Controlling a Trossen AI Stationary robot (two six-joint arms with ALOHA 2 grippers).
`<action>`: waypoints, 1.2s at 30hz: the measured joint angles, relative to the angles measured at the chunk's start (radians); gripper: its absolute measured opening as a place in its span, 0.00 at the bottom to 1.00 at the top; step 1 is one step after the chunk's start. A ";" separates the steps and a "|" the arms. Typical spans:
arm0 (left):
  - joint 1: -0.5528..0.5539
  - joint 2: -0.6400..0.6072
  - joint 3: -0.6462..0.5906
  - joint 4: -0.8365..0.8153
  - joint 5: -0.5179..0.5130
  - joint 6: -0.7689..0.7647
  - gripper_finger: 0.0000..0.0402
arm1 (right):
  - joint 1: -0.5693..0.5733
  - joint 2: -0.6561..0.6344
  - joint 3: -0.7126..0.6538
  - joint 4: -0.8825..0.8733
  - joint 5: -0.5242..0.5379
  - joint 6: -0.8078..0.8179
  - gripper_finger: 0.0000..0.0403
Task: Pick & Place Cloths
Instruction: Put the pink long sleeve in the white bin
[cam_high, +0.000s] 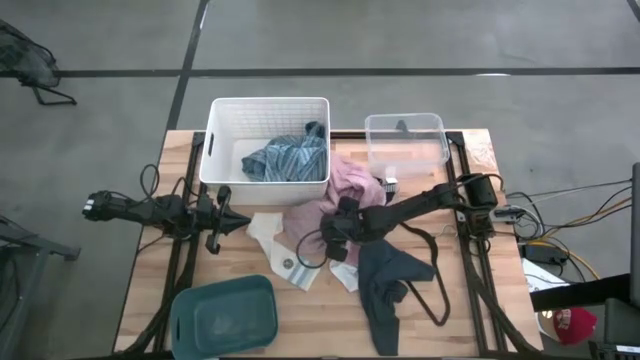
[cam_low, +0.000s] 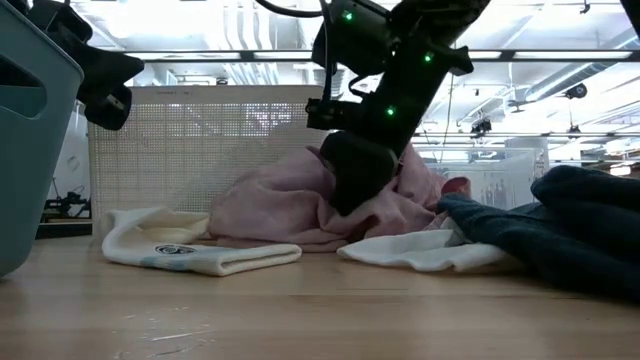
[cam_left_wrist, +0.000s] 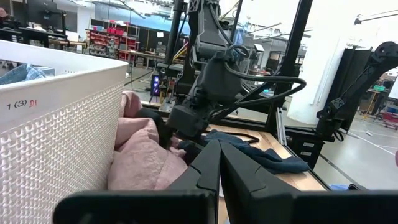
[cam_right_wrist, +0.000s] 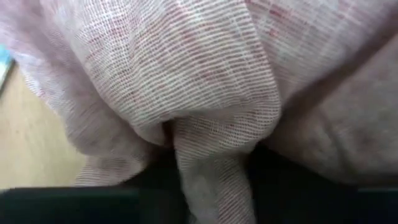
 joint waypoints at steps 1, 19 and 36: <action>0.000 0.000 0.000 0.000 0.000 0.000 0.03 | 0.000 0.000 0.000 0.000 -0.001 0.000 0.19; 0.000 0.000 0.000 0.000 0.000 0.000 0.03 | 0.045 0.000 0.273 -0.113 -0.035 -0.117 0.03; 0.000 0.000 0.000 0.000 0.000 0.000 0.03 | 0.109 -0.002 0.643 -0.361 0.144 -0.246 0.03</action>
